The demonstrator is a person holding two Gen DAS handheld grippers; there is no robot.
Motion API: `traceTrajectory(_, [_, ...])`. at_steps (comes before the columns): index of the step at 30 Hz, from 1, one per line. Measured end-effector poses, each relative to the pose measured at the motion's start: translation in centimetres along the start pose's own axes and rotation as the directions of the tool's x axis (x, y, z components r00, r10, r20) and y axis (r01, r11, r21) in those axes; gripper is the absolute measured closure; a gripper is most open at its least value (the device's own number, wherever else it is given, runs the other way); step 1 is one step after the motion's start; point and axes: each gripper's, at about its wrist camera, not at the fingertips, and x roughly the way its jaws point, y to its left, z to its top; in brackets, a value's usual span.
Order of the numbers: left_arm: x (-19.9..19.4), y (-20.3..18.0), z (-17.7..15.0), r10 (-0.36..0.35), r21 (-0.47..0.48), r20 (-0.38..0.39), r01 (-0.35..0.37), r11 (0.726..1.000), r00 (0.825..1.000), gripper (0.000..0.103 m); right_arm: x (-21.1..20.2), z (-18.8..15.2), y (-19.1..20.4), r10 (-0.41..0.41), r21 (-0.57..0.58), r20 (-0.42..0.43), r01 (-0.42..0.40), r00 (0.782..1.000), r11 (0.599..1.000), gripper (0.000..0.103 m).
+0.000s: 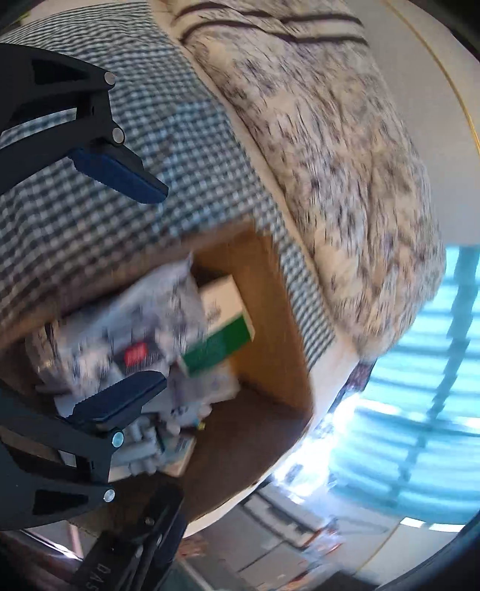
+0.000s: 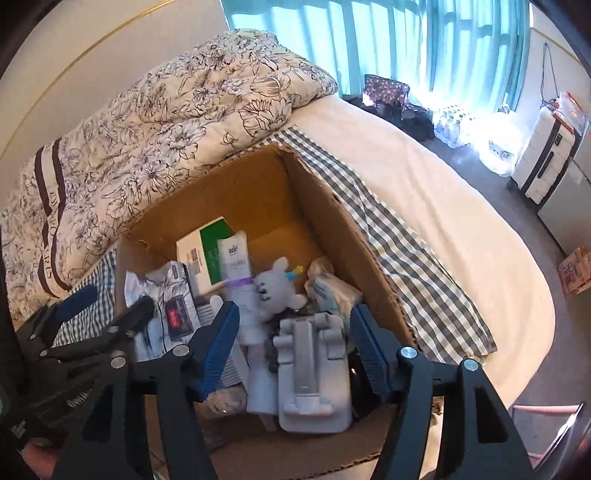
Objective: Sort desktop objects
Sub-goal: 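Move the right tool back over the black hair tie on the cloth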
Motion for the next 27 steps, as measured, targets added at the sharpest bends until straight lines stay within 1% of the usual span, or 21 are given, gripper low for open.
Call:
traceTrajectory(2, [-0.4,2.2,-0.1,0.031,-0.036,-0.001,-0.031,0.999,1.000,0.008,0.0,0.1,0.9,0.011,-0.014,0.006,-0.011,1.000,1.000,0.041])
traceTrajectory(4, [-1.0,4.9,-0.5,0.089,-0.069,-0.003,-0.089,0.994,0.996,0.008,-0.1,0.3,2.8,0.032,-0.041,0.016,-0.031,0.999,0.999,0.041])
traceTrajectory(8, [-3.1,12.0,-1.6,0.200,-0.158,-0.006,-0.198,0.967,0.980,0.008,-0.3,0.3,7.7,0.088,-0.117,0.023,-0.085,0.996,0.989,0.041])
traceTrajectory(11, [-5.4,18.7,-3.2,0.286,-0.259,-0.033,-0.285,0.923,0.958,0.008,-0.6,-0.5,12.4,0.143,-0.182,0.016,-0.137,0.990,0.974,0.041])
traceTrajectory(14, [-7.4,23.6,-5.2,0.341,-0.331,-0.060,-0.341,0.880,0.938,0.008,-0.9,-1.4,17.5,0.201,-0.256,-0.005,-0.195,0.980,0.947,0.041])
traceTrajectory(17, [-9.5,27.8,-8.1,0.390,-0.384,-0.085,-0.392,0.836,0.917,0.006,-0.5,-2.7,21.8,0.245,-0.312,-0.031,-0.242,0.969,0.919,0.041])
traceTrajectory(21, [-10.4,31.4,-11.7,0.411,-0.420,-0.123,-0.423,0.803,0.903,0.006,1.3,-5.3,27.3,0.289,-0.382,-0.087,-0.300,0.953,0.874,0.041])
traceTrajectory(23, [-10.3,32.8,-13.7,0.415,-0.436,-0.149,-0.436,0.787,0.898,0.006,2.7,-6.7,29.4,0.296,-0.412,-0.118,-0.318,0.948,0.854,0.041])
traceTrajectory(27, [-9.3,34.7,-17.1,0.403,-0.462,-0.192,-0.444,0.767,0.895,0.006,6.9,-9.6,32.3,0.255,-0.452,-0.187,-0.313,0.949,0.835,0.041])
